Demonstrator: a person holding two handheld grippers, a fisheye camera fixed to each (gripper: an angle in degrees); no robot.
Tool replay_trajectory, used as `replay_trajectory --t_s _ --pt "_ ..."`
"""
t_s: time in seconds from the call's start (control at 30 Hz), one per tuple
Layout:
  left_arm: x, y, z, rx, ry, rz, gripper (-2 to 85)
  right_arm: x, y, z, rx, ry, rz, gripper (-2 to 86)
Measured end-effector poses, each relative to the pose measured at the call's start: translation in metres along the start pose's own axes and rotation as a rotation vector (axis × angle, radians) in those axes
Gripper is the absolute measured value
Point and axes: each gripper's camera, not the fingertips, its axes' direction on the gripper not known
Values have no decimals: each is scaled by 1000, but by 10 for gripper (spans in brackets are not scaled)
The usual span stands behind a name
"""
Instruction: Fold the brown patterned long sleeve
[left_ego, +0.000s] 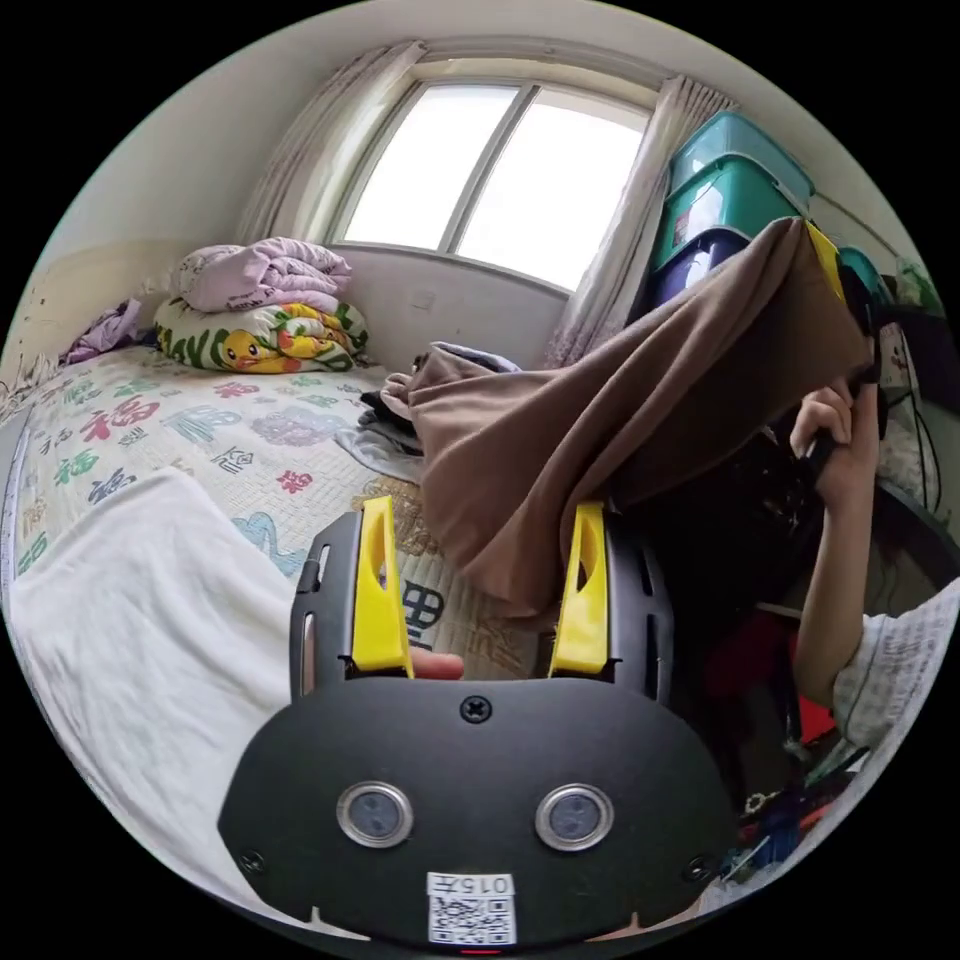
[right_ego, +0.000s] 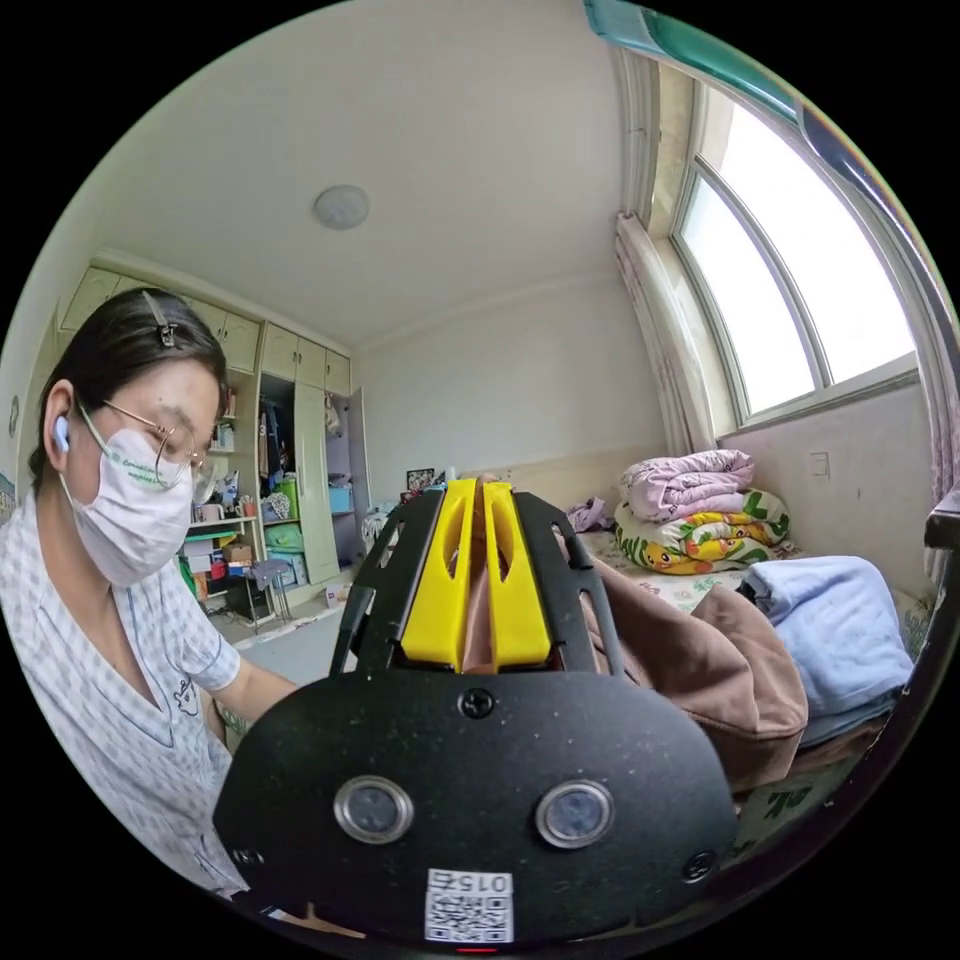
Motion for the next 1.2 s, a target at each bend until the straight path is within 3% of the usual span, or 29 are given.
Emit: replay_trajectory --t_s 0.07,0.17,0.23,0.3,0.37,0.43,0.57,0.87,1.07,1.2 --pt "34 10 -6 -81 49 57 238 13 5 -8 27 -15 29 -6" --pt "71 27 -12 -35 -41 90 218 16 21 -14 48 -33 3 -5" --pt "78 26 -8 -61 -1 41 201 15 38 -13 51 -21 -13 -5" --pt "81 20 -13 -74 85 -6 159 17 47 -15 44 -23 -11 -4" --pt "81 10 -38 -39 99 -75 63 18 54 -22 54 -48 -15 -4" --pt "86 2 -67 -1 118 -63 52 8 53 -34 90 -95 -53 -3" --pt "101 -17 -197 217 62 -42 36 -30 42 -36 151 -151 -177 -2" --pt "166 -26 -574 724 -101 96 11 -118 15 -13 429 -599 -239 0" --pt "224 -12 -745 907 -328 167 9 -147 32 38 416 -712 -200 1" --pt "233 -24 -796 801 -513 195 11 -141 74 103 277 -687 -156 2"
